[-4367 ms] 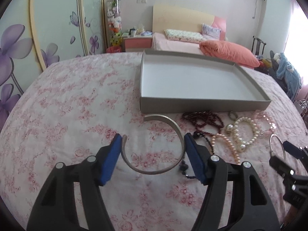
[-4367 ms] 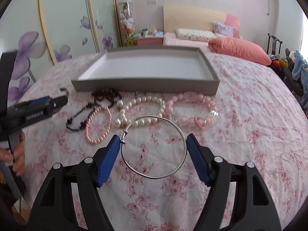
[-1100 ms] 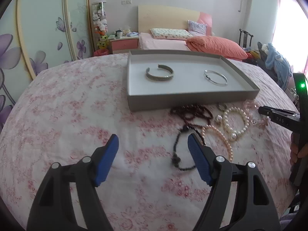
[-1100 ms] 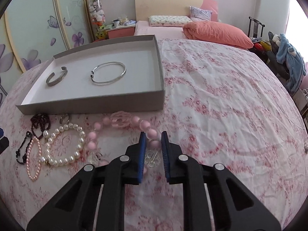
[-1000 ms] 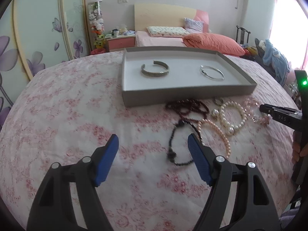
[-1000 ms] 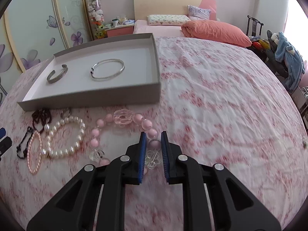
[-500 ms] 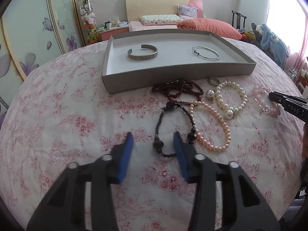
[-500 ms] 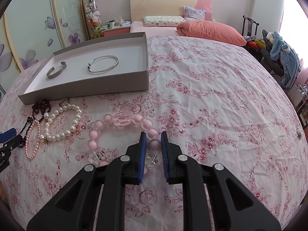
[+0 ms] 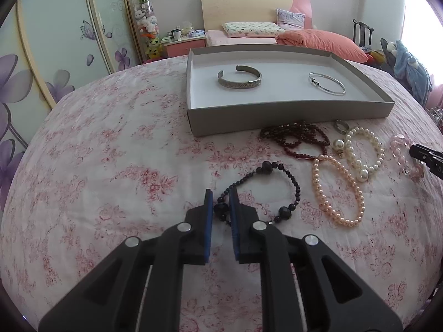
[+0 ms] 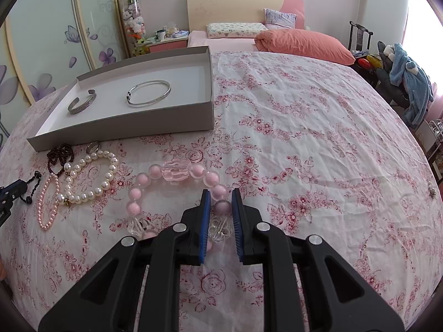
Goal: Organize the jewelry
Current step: 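Grasp the pink crystal bracelet with the right tool while the left tool grasps the black bead bracelet, then lift both bracelets over the gray tray and open both tools to release them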
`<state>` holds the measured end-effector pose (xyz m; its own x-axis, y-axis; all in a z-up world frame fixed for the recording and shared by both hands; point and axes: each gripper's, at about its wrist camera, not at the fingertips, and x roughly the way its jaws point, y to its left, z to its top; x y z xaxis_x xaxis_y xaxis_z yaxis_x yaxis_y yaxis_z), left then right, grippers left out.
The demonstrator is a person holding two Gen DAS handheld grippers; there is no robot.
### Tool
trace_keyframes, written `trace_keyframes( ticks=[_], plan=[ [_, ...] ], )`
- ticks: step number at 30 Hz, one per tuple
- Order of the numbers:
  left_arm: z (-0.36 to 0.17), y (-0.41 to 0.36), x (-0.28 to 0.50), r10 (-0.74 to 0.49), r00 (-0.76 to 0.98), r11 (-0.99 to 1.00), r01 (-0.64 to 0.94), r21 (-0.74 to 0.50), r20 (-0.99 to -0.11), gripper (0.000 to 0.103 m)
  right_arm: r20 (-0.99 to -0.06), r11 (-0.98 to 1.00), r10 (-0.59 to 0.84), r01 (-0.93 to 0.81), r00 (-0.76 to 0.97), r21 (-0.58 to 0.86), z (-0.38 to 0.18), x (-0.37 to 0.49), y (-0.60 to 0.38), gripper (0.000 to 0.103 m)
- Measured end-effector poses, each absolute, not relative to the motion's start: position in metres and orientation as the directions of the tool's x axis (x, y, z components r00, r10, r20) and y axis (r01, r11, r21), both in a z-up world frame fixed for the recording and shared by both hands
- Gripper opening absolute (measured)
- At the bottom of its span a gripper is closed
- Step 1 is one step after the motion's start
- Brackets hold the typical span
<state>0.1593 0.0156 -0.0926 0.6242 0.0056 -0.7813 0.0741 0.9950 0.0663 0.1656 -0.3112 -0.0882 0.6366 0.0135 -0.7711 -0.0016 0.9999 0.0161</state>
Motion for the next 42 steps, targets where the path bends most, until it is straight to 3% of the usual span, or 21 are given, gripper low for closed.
trace_keyframes(
  ticks=[14, 42],
  plan=[
    [-0.091, 0.015, 0.157, -0.013, 0.620, 0.997, 0.068, 0.037, -0.785, 0.012, -0.767, 0.999, 0.040, -0.004, 0.640, 0.049, -0.087, 0.164, -0.312, 0.014],
    [-0.048, 0.019, 0.143, -0.129, 0.708, 0.992, 0.092, -0.091, -0.695, 0.012, -0.571, 0.942, 0.317, -0.182, 0.757, 0.282, -0.039, 0.135, -0.273, 0.014]
  ],
)
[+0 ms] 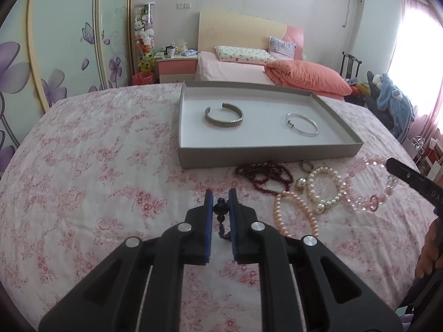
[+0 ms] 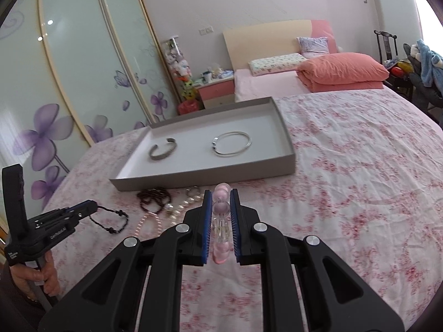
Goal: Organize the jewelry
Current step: 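Lift both bracelets over the gray tray and open both tools to release them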
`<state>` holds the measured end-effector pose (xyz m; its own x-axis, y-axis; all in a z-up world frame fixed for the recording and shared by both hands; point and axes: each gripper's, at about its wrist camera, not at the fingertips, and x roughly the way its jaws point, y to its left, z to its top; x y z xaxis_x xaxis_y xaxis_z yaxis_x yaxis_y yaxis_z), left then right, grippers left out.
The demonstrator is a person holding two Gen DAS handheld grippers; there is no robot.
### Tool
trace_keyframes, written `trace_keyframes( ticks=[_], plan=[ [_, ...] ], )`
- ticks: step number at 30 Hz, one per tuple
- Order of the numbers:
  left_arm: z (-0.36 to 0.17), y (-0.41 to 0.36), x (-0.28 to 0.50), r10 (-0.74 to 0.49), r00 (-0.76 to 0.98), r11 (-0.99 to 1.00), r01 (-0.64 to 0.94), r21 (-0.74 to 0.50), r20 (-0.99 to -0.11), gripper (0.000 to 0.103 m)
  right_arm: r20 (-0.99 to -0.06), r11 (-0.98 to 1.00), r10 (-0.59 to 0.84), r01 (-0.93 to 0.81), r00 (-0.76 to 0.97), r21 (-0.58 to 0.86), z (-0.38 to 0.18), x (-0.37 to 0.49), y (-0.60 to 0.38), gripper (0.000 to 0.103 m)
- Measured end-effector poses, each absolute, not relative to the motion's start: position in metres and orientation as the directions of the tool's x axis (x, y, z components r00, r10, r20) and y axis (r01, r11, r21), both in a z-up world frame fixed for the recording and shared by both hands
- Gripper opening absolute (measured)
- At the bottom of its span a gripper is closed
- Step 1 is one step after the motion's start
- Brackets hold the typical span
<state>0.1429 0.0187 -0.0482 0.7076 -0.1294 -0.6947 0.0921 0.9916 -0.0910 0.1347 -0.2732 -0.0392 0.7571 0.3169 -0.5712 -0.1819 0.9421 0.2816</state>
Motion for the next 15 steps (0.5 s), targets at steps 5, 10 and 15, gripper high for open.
trace_keyframes(
  ticks=[5, 10, 15],
  plan=[
    [-0.043, 0.016, 0.140, -0.145, 0.718, 0.989, 0.103, -0.101, -0.681, 0.012, -0.557, 0.936, 0.335, -0.200, 0.760, 0.289, -0.038, 0.133, -0.266, 0.014],
    [-0.041, 0.015, 0.139, -0.151, 0.722, 0.989, 0.106, -0.107, -0.675, 0.012, -0.546, 0.934, 0.339, -0.207, 0.766, 0.290, -0.036, 0.131, -0.263, 0.014],
    [-0.036, 0.016, 0.137, -0.156, 0.734, 0.988, 0.107, -0.115, -0.660, 0.012, -0.528, 0.934, 0.340, -0.211, 0.778, 0.290, -0.031, 0.128, -0.262, 0.014]
  ],
)
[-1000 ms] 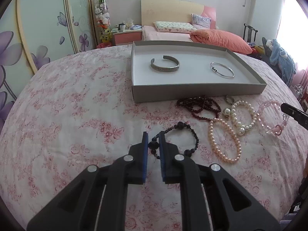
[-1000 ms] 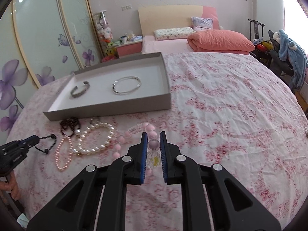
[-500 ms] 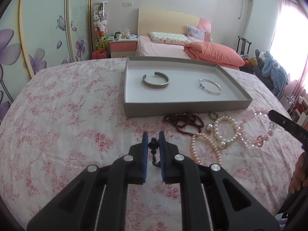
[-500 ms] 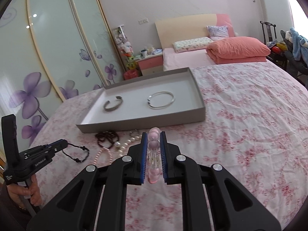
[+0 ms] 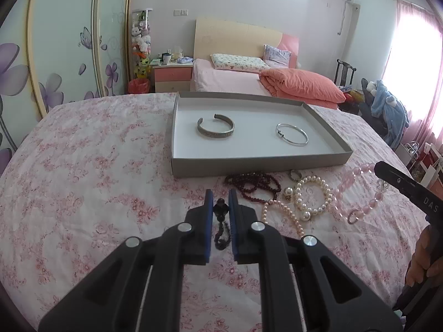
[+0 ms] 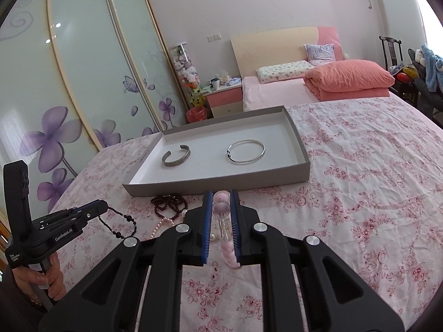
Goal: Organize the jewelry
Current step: 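Lift both bracelets over the gray tray and open both tools to release them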
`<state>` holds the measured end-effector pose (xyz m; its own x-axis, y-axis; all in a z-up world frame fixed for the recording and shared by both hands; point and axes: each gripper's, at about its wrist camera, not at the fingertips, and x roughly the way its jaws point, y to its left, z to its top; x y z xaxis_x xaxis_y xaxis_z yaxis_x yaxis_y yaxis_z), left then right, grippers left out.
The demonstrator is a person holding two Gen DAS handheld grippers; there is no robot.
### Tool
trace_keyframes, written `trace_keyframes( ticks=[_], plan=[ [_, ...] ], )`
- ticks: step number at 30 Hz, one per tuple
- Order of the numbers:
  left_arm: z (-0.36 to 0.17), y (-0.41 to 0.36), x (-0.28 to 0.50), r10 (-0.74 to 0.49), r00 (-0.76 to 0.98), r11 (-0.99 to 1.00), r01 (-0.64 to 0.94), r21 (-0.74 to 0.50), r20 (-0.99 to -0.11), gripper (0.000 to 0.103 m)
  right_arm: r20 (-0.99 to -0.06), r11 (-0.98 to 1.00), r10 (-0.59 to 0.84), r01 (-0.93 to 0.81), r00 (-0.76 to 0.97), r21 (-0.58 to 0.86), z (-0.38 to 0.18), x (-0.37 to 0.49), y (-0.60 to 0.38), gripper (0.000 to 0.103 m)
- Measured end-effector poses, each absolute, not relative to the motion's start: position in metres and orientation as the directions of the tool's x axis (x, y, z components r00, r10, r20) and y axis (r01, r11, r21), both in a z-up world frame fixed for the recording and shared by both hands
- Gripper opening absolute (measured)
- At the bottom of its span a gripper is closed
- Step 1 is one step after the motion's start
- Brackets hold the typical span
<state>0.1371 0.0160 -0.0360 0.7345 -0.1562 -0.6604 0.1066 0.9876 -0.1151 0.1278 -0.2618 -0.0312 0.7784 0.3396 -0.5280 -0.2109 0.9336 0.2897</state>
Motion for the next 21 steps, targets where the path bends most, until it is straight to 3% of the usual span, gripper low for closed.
trace_keyframes(
  ticks=[21],
  plan=[
    [-0.007, -0.002, 0.118, -0.113, 0.818, 0.993, 0.104, -0.047, -0.564, 0.012, -0.418, 0.946, 0.305, -0.223, 0.855, 0.236, -0.002, 0.108, -0.255, 0.014]
  ],
)
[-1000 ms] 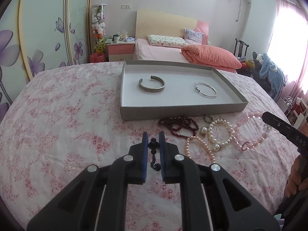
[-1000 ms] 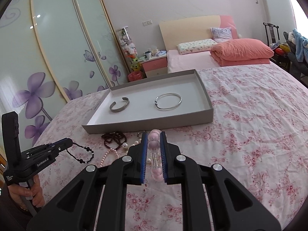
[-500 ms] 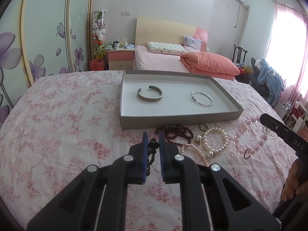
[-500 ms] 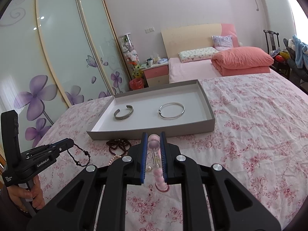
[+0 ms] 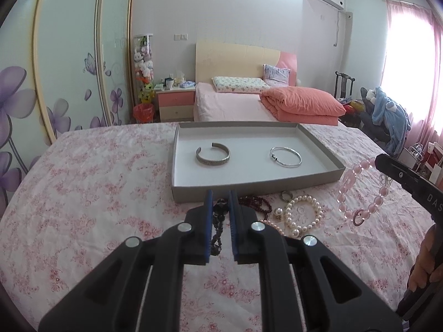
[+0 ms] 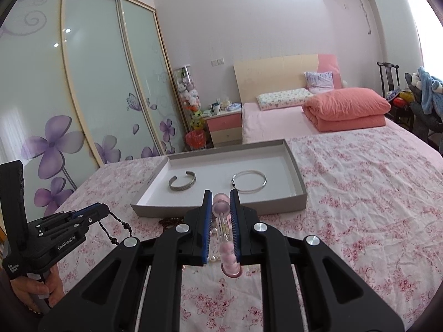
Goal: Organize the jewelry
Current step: 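Lift both bracelets over the gray tray and open both tools to release them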
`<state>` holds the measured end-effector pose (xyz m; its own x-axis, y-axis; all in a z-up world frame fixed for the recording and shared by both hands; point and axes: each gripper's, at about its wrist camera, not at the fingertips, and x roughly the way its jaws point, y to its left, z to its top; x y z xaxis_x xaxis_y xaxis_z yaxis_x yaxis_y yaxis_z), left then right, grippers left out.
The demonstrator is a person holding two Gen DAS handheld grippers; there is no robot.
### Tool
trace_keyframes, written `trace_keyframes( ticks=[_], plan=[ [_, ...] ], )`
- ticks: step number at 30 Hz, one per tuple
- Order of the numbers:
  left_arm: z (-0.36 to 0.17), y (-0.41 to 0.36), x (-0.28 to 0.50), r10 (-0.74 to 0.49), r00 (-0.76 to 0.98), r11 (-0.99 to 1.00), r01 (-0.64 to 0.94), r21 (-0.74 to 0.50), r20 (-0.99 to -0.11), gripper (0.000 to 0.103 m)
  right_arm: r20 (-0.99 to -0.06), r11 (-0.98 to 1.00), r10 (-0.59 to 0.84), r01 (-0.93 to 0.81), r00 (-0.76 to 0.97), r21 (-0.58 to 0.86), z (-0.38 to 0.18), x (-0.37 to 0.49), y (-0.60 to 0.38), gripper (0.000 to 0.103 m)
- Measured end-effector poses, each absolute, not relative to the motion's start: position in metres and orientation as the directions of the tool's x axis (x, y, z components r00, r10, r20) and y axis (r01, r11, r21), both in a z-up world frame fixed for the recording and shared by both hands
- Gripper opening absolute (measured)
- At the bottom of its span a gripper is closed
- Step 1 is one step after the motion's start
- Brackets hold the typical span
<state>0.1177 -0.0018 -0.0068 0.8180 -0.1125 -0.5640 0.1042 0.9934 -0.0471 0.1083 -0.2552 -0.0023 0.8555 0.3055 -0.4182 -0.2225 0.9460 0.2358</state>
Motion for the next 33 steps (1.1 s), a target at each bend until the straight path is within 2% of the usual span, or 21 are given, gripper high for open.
trace_keyframes(
  ticks=[15, 33],
  plan=[
    [0.020, -0.020, 0.129, -0.079, 0.869, 0.995, 0.098, 0.013, -0.488, 0.012, -0.325, 0.951, 0.295, -0.245, 0.898, 0.188, 0.029, 0.117, -0.247, 0.014],
    [0.016, -0.019, 0.186, -0.093, 0.865, 0.996, 0.087, -0.035, -0.494, 0.012, -0.342, 0.955, 0.282, -0.229, 0.896, 0.189, 0.026, 0.171, -0.240, 0.014]
  ],
)
